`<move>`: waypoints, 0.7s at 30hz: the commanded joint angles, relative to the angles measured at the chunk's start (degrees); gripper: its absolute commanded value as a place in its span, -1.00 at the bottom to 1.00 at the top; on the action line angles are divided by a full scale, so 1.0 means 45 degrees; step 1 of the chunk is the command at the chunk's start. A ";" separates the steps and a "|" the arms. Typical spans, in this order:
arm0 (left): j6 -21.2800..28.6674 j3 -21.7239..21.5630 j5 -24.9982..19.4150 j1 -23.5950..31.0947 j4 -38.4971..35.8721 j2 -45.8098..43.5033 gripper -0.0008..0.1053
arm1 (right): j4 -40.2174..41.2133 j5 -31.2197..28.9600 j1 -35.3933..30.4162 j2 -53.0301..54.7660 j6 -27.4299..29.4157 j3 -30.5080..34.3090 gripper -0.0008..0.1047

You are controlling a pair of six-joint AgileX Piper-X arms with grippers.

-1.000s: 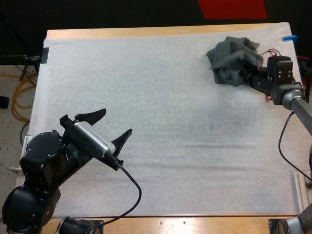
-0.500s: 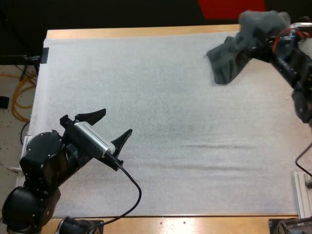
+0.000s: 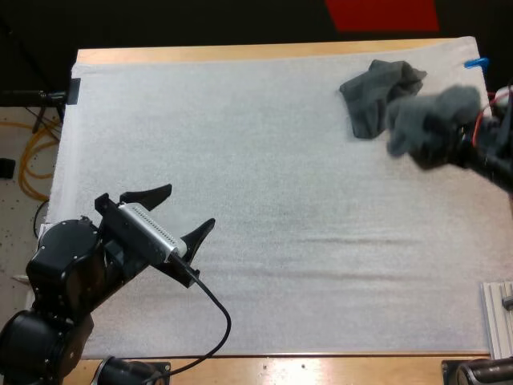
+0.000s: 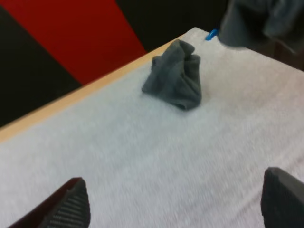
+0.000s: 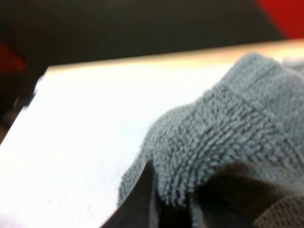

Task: Pick towel from pile fold and stack

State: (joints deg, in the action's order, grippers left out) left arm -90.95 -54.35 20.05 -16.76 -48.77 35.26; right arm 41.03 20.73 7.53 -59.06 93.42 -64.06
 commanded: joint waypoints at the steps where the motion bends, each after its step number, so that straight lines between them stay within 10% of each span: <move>1: -0.0112 -0.0080 0.0072 -0.0044 -0.0334 -0.0016 0.35 | 0.1083 0.0498 0.0032 0.0239 0.0145 -0.0094 -0.97; 11: -0.0112 -0.0080 0.0387 -0.0044 -0.1182 -0.0016 0.35 | 0.3800 0.2733 0.0127 0.0335 -0.0009 0.0882 -0.97; 21: -0.0112 -0.0080 0.0817 -0.0044 -0.1278 -0.0016 0.35 | -0.1701 0.1111 0.4010 -0.0597 -0.2277 0.2571 -0.90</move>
State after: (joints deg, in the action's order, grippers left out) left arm -90.95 -54.35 23.17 -16.76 -53.89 35.26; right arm 35.67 26.50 25.78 -61.88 83.47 -52.29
